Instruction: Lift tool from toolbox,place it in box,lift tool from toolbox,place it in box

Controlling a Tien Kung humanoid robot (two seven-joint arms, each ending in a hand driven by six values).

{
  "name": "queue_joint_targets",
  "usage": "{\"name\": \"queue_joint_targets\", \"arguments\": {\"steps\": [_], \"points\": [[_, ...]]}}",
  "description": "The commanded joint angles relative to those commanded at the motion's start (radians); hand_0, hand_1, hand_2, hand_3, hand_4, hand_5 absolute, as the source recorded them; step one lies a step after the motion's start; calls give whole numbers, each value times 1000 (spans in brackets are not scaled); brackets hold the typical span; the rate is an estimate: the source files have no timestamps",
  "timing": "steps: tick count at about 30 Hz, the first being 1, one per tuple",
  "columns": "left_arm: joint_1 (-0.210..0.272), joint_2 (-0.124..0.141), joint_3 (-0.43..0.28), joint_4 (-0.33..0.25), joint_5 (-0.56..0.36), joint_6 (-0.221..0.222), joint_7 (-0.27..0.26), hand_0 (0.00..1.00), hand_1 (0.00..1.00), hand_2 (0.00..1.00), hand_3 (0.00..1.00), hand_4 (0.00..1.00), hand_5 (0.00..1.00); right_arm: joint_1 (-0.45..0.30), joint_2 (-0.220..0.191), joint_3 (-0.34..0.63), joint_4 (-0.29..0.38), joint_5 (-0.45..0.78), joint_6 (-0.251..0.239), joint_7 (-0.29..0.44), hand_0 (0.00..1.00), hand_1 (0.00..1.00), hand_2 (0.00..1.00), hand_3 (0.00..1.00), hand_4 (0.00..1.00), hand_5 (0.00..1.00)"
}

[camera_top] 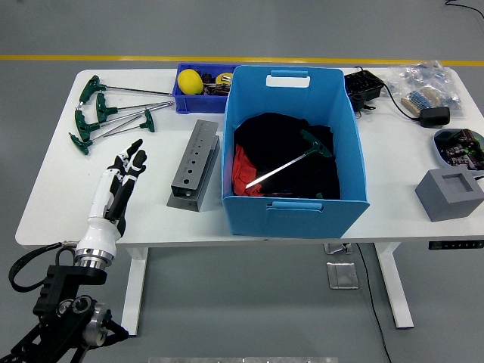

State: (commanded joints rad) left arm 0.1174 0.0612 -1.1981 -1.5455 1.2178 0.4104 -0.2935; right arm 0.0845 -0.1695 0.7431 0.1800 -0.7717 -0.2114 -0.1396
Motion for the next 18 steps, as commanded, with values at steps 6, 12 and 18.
{"name": "queue_joint_targets", "arguments": {"steps": [6,12,18], "points": [[71,-1,-128,-3,-11,21,-74,896,933,996,909,903,822,11,-4,-23,0,15,0,5,650,602,702,561,790,616],[60,-28,-314,-29,25,9,-77,879,884,962,890,886,808,18,-10,-29,0,32,1,10,652,601,702,561,789,618],[25,-28,-344,-28,61,-30,-51,859,864,945,874,885,803,35,-19,-27,0,49,1,15,651,601,701,560,788,618]]}}
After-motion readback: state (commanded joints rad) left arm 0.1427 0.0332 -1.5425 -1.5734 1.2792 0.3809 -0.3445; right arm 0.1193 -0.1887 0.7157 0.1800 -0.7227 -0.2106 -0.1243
